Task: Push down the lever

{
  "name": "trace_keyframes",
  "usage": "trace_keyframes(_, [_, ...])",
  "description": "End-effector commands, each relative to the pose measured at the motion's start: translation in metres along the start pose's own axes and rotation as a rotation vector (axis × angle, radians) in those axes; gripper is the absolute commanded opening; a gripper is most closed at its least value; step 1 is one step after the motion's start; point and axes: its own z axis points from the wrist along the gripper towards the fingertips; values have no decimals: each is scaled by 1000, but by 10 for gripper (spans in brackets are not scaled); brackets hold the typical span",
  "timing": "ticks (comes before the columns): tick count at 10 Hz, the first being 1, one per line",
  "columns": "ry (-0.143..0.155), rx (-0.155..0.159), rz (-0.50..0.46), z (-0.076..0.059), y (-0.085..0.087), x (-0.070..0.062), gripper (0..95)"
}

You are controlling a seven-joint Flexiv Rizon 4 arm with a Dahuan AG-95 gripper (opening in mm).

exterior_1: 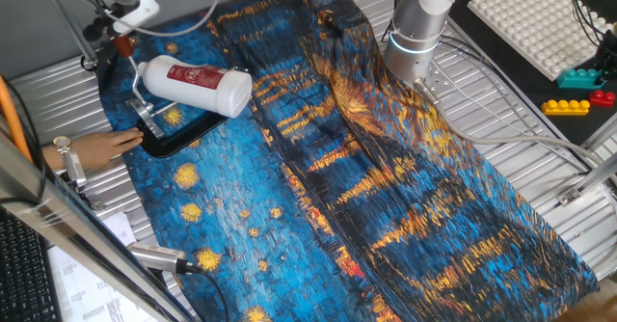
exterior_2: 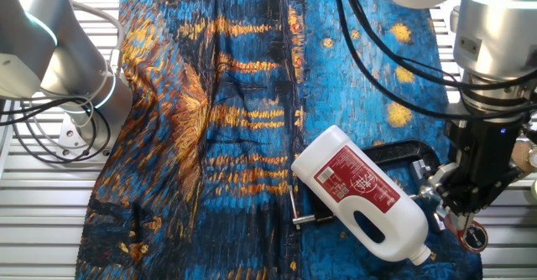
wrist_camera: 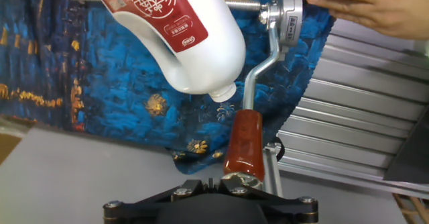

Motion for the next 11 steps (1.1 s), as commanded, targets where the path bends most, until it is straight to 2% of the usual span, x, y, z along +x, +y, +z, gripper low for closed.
trace_keyframes(1, [-6,2,142,0,0,0,0])
trace_keyframes(2, [4,22,133,0,0,0,0])
trace_keyframes(4, [8,28,84,0,0,0,0])
trace_keyframes(6, [25,40,50,0,-1,1,0])
trace_keyframes(9, [23,53,11,1,-7,9,0])
trace_keyframes(11, [0,58,-20,4,-14,20,0])
